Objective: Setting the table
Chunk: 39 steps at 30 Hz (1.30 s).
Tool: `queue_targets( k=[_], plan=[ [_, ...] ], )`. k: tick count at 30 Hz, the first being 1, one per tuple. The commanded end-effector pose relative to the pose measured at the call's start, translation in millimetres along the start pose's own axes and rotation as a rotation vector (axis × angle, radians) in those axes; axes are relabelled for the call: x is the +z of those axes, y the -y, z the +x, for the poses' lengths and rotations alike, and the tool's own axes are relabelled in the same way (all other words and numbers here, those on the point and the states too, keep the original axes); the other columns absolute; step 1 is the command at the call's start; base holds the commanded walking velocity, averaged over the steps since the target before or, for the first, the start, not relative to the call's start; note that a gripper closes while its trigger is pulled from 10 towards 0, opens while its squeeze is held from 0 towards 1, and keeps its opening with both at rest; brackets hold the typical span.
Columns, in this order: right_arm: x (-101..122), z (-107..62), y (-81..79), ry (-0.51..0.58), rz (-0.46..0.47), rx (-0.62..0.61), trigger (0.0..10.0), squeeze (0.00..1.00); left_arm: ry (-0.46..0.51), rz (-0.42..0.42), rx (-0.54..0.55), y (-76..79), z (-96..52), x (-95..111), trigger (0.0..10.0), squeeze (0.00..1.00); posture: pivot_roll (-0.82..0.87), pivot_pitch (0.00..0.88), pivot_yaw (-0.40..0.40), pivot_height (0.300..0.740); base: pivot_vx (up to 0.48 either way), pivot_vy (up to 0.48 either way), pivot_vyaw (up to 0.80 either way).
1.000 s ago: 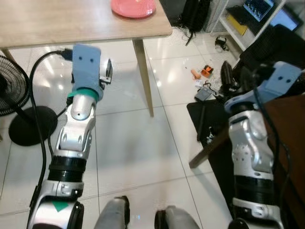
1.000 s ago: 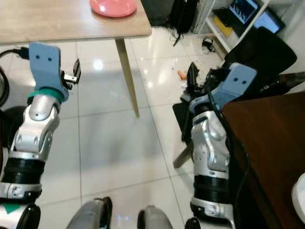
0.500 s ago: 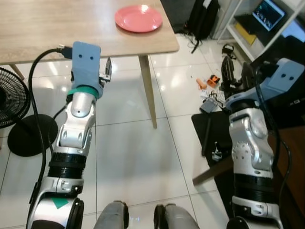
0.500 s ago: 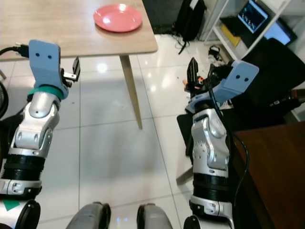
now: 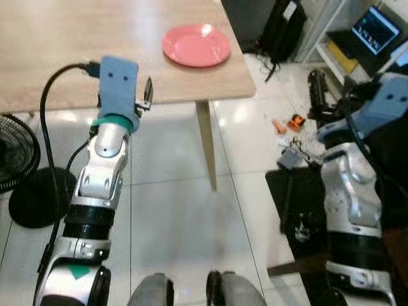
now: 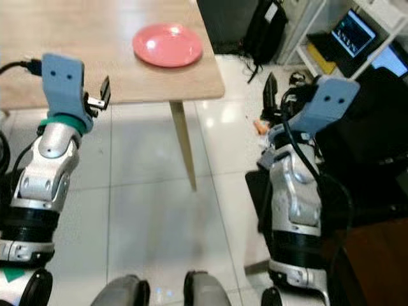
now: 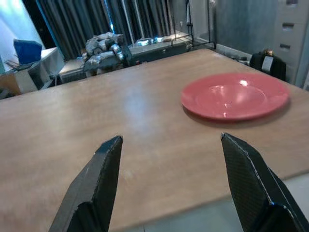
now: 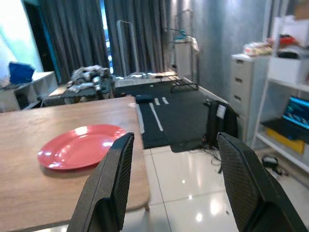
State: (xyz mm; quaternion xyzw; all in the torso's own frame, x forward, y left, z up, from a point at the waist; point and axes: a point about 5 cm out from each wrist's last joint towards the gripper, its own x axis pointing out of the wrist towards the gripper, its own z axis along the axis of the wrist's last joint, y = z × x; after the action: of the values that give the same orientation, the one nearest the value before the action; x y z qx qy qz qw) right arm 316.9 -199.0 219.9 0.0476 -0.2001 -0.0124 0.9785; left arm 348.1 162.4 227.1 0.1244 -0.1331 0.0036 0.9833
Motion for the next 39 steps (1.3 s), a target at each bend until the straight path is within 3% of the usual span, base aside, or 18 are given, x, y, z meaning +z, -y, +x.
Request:
queue_targets(
  k=[1, 2, 3, 7, 12, 27, 39],
  plan=[
    [-11.2, -3.3, 2.2, -0.053, -0.064, 0.006, 10.0, 0.0, -0.027, 0.003, -0.015, -2.4, -4.5, -6.5, 10.0, 0.0, 0.09, 0.068, 0.012, 0.74, 0.458, 0.0, 0.0],
    [-11.2, -3.3, 2.2, -0.053, -0.064, 0.006, 10.0, 0.0, -0.027, 0.003, -0.015, -2.4, -4.5, -6.5, 10.0, 0.0, 0.09, 0.068, 0.012, 0.74, 0.458, 0.0, 0.0],
    [-13.3, -3.0, 5.2, -0.06, -0.151, 0.009, 10.0, 0.0, -0.025, -0.008, -0.038, -2.9, -6.0, -6.3, 10.0, 0.0, 0.09, 0.069, 0.011, 0.74, 0.458, 0.0, 0.0],
    [-17.3, -1.9, 2.2, -0.088, -0.203, 0.078, 10.0, 0.0, 0.008, -0.007, -0.114, -0.4, -7.9, -0.9, 10.0, 0.0, 0.09, 0.069, 0.013, 0.74, 0.458, 0.0, 0.0],
    [-20.9, -2.0, 0.2, -0.111, -0.197, 0.121, 10.0, 0.0, 0.031, 0.009, -0.164, 1.1, -9.4, 3.4, 10.0, 0.0, 0.09, 0.069, 0.013, 0.74, 0.458, 0.0, 0.0],
    [-31.3, 8.5, -1.2, -0.157, -0.067, 0.081, 10.0, 0.0, 0.022, 0.011, -0.236, 6.5, -13.1, 2.3, 10.0, 0.0, 0.1, 0.07, 0.007, 0.74, 0.458, 0.0, 0.0],
    [-32.1, 9.6, 3.4, -0.15, -0.068, 0.05, 10.0, 0.0, 0.001, -0.001, -0.247, 8.9, -11.9, 1.7, 10.0, 0.0, 0.09, 0.07, 0.009, 0.74, 0.392, 0.0, 0.0]
  ],
)
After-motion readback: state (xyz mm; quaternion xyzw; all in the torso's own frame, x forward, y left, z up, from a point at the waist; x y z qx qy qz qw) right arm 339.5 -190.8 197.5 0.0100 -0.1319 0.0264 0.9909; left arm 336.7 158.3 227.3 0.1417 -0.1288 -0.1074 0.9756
